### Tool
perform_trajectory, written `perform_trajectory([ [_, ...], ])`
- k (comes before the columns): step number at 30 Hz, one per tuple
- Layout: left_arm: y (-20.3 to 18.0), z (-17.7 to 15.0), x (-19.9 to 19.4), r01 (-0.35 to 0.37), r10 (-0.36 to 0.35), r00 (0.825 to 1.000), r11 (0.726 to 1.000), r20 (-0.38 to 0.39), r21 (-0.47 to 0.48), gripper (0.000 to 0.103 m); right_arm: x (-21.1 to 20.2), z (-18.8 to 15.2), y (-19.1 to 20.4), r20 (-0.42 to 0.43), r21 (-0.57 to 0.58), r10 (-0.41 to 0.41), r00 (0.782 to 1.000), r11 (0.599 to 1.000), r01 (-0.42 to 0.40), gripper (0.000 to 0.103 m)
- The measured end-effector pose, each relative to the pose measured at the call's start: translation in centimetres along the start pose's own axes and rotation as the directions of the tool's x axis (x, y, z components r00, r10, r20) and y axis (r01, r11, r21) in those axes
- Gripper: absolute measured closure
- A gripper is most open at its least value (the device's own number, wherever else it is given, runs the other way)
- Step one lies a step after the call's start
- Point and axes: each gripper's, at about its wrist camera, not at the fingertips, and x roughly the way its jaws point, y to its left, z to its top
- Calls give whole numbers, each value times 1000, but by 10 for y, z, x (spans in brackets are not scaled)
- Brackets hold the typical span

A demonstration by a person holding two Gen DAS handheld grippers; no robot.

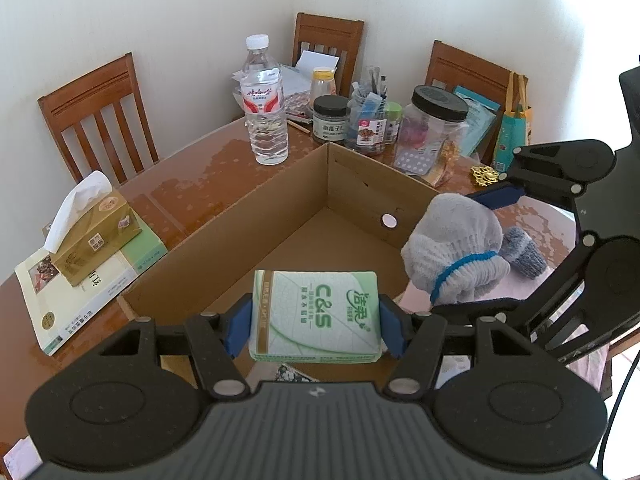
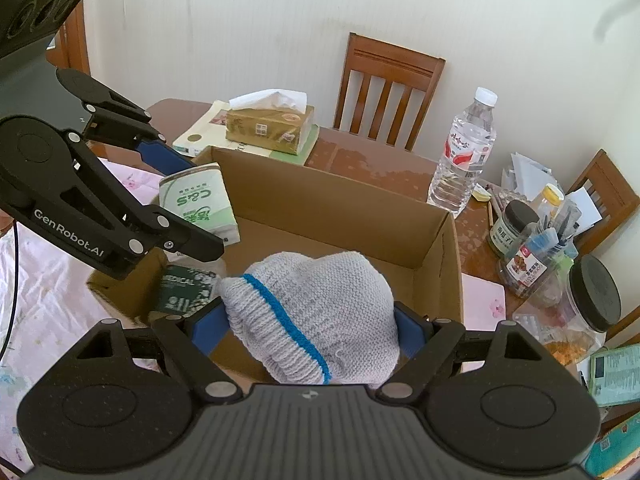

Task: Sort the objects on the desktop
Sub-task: 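Carry the C&S pack and white glove over the cardboard box and release both, then withdraw both tools from the box toward the pink sock and plush toy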

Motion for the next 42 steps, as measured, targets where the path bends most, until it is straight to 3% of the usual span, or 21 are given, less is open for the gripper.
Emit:
perform_trajectory([
  [4, 3, 5, 10, -9, 9, 1000, 1000, 0, -7, 39, 8, 2, -9, -5, 1, -4, 1000, 1000, 4, 15],
  [5, 3, 6, 13, -13, 13, 1000, 1000, 3, -9, 34, 10, 2, -10, -4, 0, -9, 1000, 1000, 9, 14],
  [6, 5, 7, 16, -15, 15, 1000, 1000, 0, -13, 22, 12, 2, -12, -3, 1, -16, 1000, 1000, 16, 11],
  [7, 6, 7, 18, -18, 18, 1000, 1000, -5, -20, 19, 14, 2, -13, -5, 1, -22, 1000, 1000, 22, 7],
  [15, 9, 5, 22, -36, 36, 999, 999, -22, -31, 17, 19, 2, -14, -15, -9, -25, 1000, 1000, 25, 3],
  [26, -2, -17, -9, -44, 43, 999, 999, -11, -30, 13, -10, -21, 11, -15, 27, -45, 999, 999, 45, 0],
  [42, -31, -60, -64, -51, 46, 997, 995, 53, 82, 9, -52, -52, 64, -12, 62, -89, 996, 994, 89, 0],
])
